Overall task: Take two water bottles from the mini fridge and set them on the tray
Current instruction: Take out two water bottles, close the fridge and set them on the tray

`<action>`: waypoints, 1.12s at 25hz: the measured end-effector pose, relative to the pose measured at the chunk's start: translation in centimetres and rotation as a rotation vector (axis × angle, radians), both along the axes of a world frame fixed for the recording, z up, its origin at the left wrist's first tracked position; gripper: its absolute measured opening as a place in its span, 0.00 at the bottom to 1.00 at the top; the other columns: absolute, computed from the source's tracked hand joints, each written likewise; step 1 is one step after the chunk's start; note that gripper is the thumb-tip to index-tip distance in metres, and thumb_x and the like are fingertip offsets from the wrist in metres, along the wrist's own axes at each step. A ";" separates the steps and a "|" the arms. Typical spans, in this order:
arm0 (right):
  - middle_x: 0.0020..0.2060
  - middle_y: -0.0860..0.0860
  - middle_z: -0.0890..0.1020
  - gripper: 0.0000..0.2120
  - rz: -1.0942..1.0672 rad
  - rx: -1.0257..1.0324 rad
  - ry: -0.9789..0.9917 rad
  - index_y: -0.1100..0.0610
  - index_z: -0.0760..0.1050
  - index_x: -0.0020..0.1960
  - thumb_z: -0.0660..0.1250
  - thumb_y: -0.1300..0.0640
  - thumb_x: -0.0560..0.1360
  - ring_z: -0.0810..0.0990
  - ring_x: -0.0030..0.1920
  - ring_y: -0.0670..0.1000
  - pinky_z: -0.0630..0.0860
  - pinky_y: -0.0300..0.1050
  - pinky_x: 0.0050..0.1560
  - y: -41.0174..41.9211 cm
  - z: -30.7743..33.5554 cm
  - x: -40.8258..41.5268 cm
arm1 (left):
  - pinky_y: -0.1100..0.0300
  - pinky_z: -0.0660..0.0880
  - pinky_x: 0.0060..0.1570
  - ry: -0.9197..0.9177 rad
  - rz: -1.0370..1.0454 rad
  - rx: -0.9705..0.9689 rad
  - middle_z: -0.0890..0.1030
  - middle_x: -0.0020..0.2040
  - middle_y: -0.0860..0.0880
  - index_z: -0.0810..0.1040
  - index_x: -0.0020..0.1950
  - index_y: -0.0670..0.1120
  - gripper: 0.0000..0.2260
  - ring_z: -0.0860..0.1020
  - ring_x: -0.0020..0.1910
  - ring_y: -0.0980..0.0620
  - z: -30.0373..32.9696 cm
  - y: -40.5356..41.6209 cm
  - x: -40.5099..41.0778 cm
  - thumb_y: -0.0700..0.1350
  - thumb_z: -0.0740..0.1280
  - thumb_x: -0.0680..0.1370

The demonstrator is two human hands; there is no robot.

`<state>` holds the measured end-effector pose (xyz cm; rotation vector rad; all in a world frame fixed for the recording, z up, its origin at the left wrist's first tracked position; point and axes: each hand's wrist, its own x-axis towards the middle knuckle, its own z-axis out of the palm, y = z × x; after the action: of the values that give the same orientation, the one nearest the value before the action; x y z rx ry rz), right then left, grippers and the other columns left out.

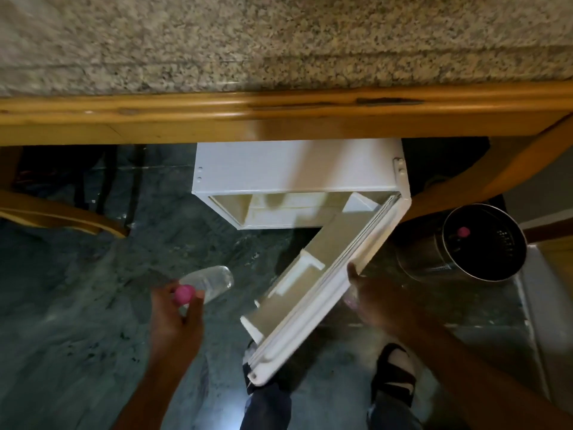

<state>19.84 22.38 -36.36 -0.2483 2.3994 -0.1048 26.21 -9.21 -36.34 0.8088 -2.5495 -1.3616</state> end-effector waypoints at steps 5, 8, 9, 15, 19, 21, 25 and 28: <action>0.37 0.53 0.76 0.29 0.047 0.030 0.017 0.59 0.48 0.77 0.56 0.54 0.81 0.72 0.33 0.47 0.68 0.40 0.29 -5.2 0.1 -5.3 | 0.67 0.70 0.31 -0.057 -0.044 -0.172 0.75 0.48 0.39 0.68 0.57 0.43 0.12 0.74 0.37 0.45 1.5 -8.3 -1.7 0.40 0.67 0.77; 0.61 0.61 0.78 0.32 0.034 0.028 0.000 0.62 0.47 0.77 0.58 0.55 0.80 0.79 0.56 0.57 0.75 0.49 0.56 -7.1 -1.0 -8.7 | 0.58 0.73 0.30 -0.073 -0.021 -0.171 0.76 0.45 0.38 0.67 0.56 0.48 0.12 0.74 0.32 0.43 1.6 -10.8 -2.2 0.47 0.67 0.77; 0.64 0.62 0.76 0.33 0.034 0.030 -0.018 0.63 0.45 0.77 0.59 0.56 0.79 0.77 0.61 0.59 0.73 0.50 0.60 -7.7 -1.3 -9.7 | 0.55 0.72 0.30 -0.073 -0.018 -0.177 0.76 0.45 0.38 0.66 0.55 0.49 0.12 0.74 0.32 0.43 1.6 -11.1 -2.4 0.47 0.67 0.77; 0.69 0.65 0.70 0.34 -0.099 0.020 -0.063 0.65 0.45 0.77 0.60 0.60 0.77 0.73 0.66 0.62 0.71 0.50 0.63 -9.3 -1.8 -13.2 | 0.54 0.71 0.42 -0.040 -0.080 -0.112 0.75 0.49 0.43 0.70 0.57 0.39 0.13 0.75 0.42 0.49 1.5 -8.6 -4.9 0.43 0.68 0.76; 0.70 0.64 0.69 0.35 -0.168 0.044 -0.104 0.63 0.50 0.76 0.64 0.59 0.75 0.72 0.66 0.64 0.71 0.51 0.63 -9.4 -1.6 -13.6 | 0.53 0.71 0.45 -0.046 -0.129 -0.101 0.73 0.49 0.44 0.70 0.57 0.40 0.13 0.74 0.46 0.46 1.4 -5.1 -7.0 0.40 0.68 0.76; 0.67 0.64 0.72 0.31 -0.108 0.029 -0.084 0.63 0.56 0.75 0.63 0.59 0.75 0.73 0.65 0.64 0.72 0.52 0.62 -9.0 -0.6 -13.3 | 0.52 0.72 0.45 -0.062 -0.198 -0.100 0.74 0.50 0.45 0.69 0.57 0.41 0.13 0.75 0.46 0.46 2.2 -3.6 -8.0 0.41 0.68 0.76; 0.56 0.62 0.79 0.26 -0.056 -0.088 0.007 0.61 0.62 0.69 0.65 0.60 0.73 0.79 0.55 0.63 0.77 0.52 0.51 -7.8 6.3 -10.3 | 0.55 0.72 0.45 -0.077 -0.306 -0.096 0.74 0.49 0.46 0.70 0.56 0.41 0.12 0.75 0.46 0.48 6.7 -0.6 -9.2 0.43 0.68 0.76; 0.53 0.60 0.79 0.26 -0.024 -0.198 0.022 0.59 0.61 0.67 0.67 0.61 0.72 0.79 0.53 0.61 0.74 0.49 0.45 -7.1 15.6 -9.0 | 0.62 0.70 0.37 -0.080 -0.395 -0.111 0.75 0.44 0.49 0.69 0.52 0.46 0.10 0.75 0.40 0.51 13.6 2.0 -9.8 0.46 0.68 0.76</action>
<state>10.86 15.28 -20.77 -0.3140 2.4153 -0.3537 16.38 -7.21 -22.79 0.3573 -2.9294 -1.2860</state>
